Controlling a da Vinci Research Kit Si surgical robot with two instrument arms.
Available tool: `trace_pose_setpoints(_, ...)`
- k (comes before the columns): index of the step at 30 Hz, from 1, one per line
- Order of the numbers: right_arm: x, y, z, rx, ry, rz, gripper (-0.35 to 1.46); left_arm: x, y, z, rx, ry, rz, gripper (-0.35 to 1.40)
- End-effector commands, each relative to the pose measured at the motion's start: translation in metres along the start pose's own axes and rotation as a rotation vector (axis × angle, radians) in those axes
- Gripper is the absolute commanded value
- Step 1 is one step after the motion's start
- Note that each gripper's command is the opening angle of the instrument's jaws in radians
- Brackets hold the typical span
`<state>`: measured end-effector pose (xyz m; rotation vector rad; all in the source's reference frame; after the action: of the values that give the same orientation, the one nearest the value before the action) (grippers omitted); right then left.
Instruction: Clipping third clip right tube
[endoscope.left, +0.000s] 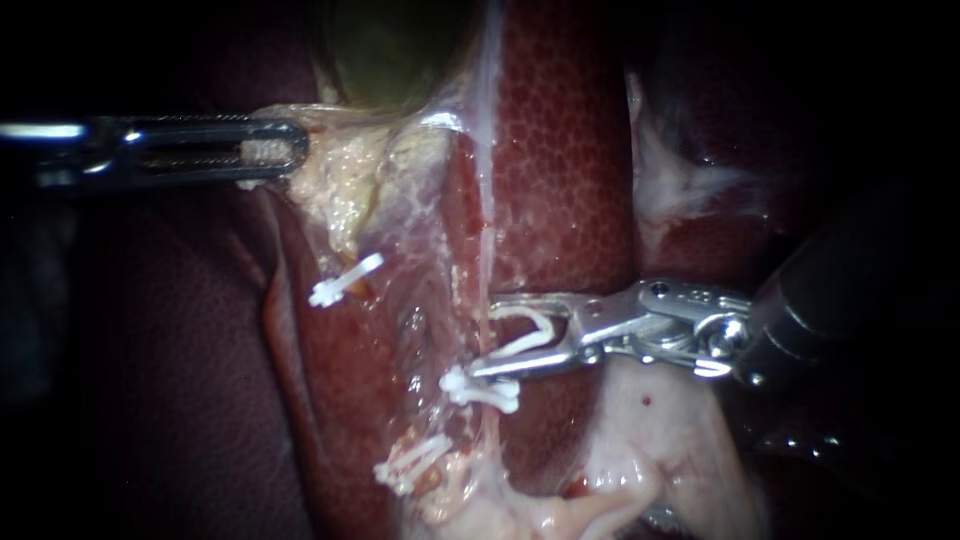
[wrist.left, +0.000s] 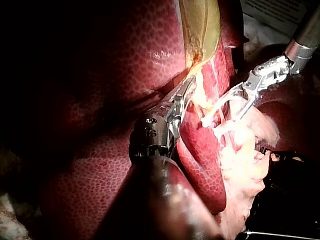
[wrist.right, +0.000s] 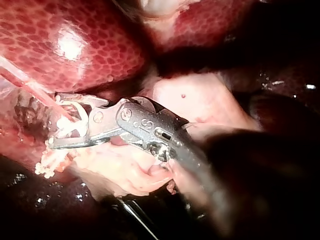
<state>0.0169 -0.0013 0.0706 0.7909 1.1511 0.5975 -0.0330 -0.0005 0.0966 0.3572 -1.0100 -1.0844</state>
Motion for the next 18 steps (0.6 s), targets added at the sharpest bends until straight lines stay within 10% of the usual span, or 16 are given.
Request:
trace_pose_setpoints(1, 0.0, 0.0, 0.0003, 0.008, 0.004, 0.005, 0.55, 0.0, 0.0, 0.0, -0.001, 0.0, 0.0, -0.35)
trace_pose_setpoints(18, 0.0006, 0.0001, 0.0017, 0.039, 0.045, 0.068, 0.42, 0.0001, 0.0, 0.0001, 0.001, 0.0, 0.0, -0.33)
